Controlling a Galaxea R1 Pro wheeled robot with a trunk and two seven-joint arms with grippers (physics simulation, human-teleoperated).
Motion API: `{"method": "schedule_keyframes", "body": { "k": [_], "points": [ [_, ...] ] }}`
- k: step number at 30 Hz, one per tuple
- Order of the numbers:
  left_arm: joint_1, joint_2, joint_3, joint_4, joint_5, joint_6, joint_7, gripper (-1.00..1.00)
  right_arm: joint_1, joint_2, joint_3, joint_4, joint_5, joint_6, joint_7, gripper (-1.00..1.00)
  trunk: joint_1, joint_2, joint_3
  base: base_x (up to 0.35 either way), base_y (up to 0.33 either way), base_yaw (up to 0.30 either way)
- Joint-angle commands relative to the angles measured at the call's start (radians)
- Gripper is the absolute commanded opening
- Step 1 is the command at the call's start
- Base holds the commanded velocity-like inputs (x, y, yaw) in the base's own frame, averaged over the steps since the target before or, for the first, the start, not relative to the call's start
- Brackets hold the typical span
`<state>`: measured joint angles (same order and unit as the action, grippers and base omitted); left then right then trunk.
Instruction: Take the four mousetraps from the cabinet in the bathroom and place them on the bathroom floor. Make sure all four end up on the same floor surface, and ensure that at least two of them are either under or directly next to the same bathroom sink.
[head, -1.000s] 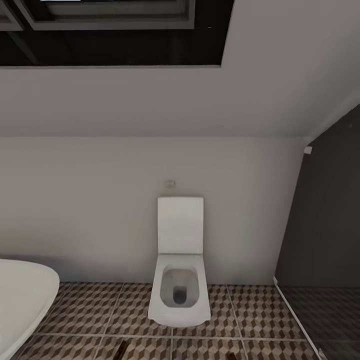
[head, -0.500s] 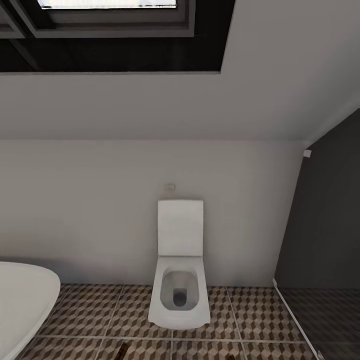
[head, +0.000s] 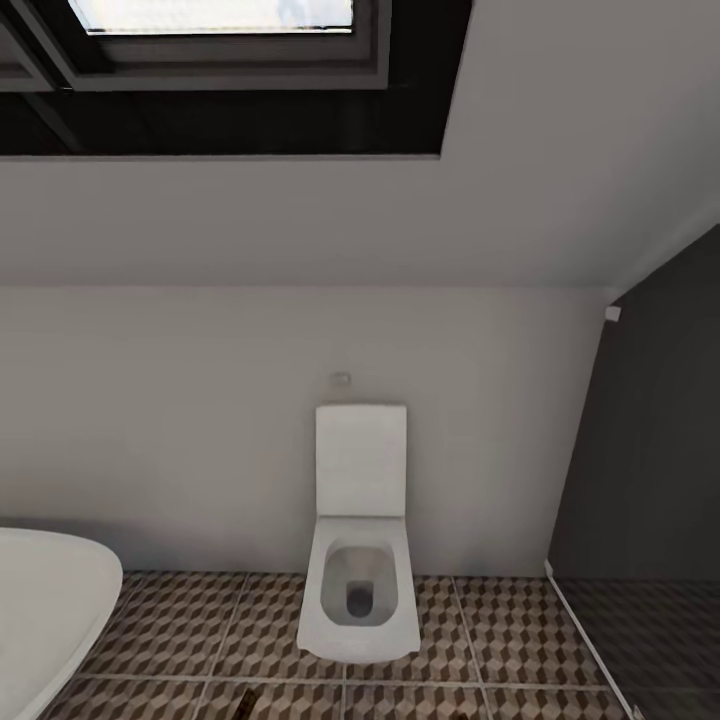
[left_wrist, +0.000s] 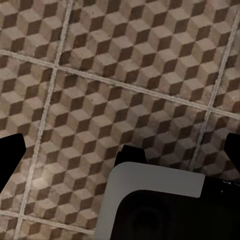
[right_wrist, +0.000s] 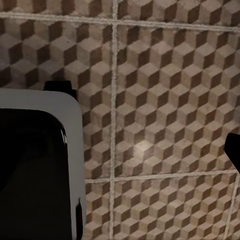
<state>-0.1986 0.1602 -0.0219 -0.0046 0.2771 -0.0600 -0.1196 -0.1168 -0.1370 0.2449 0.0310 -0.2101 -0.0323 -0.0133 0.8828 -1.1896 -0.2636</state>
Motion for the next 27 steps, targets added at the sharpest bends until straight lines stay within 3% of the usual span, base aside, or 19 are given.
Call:
{"method": "schedule_keyframes", "body": {
  "k": [1,9,19,27],
  "points": [
    [-0.001,0.0,-0.003,0.001,0.008,-0.003,-0.005,1.0,-0.001,0.0,0.008,0.003,-0.009,-0.003,0.002,1.0,-0.004,0.006,0.002,0.0,0.0,0.0],
    [-0.001,-0.001,-0.003,0.001,0.006,-0.004,-0.006,1.0,-0.001,0.0,0.008,0.003,-0.009,-0.005,0.01,1.0,-0.035,0.062,0.027,0.0,0.0,0.0],
    [-0.001,-0.005,-0.004,0.0,0.003,-0.004,-0.006,1.0,-0.001,0.004,0.008,0.003,-0.009,-0.001,0.01,1.0,-0.035,0.062,0.027,0.0,0.0,0.0],
    [-0.001,-0.02,-0.004,0.0,0.004,-0.002,-0.004,1.0,0.045,0.011,0.008,0.003,-0.009,0.0,0.011,1.0,-0.035,0.062,0.027,0.0,0.0,0.0]
  ]
}}
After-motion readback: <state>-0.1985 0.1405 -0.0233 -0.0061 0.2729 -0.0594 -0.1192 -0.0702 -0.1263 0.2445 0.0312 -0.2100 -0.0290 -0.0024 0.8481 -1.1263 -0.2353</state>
